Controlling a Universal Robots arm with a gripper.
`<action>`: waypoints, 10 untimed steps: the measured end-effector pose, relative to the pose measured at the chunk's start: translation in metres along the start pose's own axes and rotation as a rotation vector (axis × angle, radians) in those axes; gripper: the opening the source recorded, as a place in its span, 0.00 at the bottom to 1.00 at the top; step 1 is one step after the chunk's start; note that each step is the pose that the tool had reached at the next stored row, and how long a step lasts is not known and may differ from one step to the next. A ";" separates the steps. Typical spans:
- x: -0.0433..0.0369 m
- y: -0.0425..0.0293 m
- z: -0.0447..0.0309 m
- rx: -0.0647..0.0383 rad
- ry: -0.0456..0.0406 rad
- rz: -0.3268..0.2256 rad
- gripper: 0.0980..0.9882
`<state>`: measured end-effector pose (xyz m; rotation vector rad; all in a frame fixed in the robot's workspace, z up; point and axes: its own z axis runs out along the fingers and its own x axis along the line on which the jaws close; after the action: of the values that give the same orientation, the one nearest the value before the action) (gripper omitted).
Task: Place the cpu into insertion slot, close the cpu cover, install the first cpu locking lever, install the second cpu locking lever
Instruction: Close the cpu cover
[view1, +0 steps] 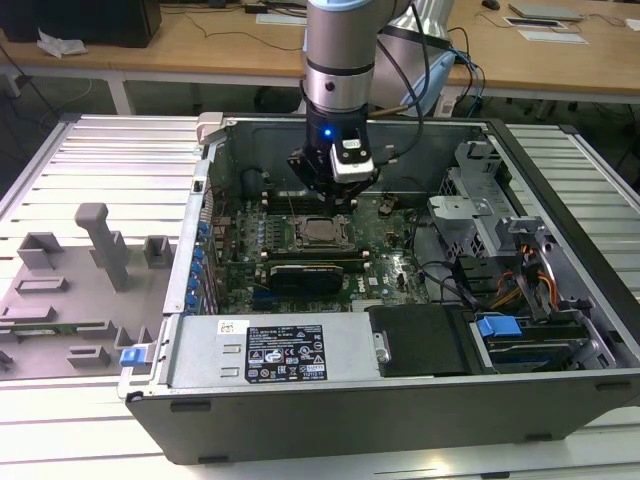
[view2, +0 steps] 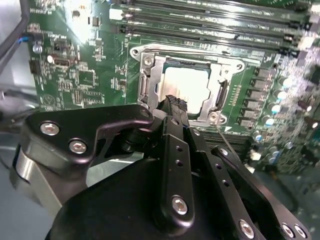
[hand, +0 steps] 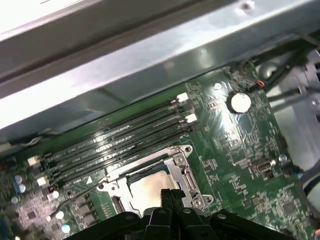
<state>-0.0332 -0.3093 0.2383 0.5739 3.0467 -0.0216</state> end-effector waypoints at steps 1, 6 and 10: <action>0.0000 0.0000 0.0000 -0.001 -0.0003 -0.024 0.01; 0.0000 0.0001 0.0000 -0.003 -0.0011 -0.101 0.01; 0.0001 0.0000 0.0000 -0.005 -0.0014 -0.154 0.01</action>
<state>-0.0332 -0.3092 0.2383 0.3370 3.0807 -0.0185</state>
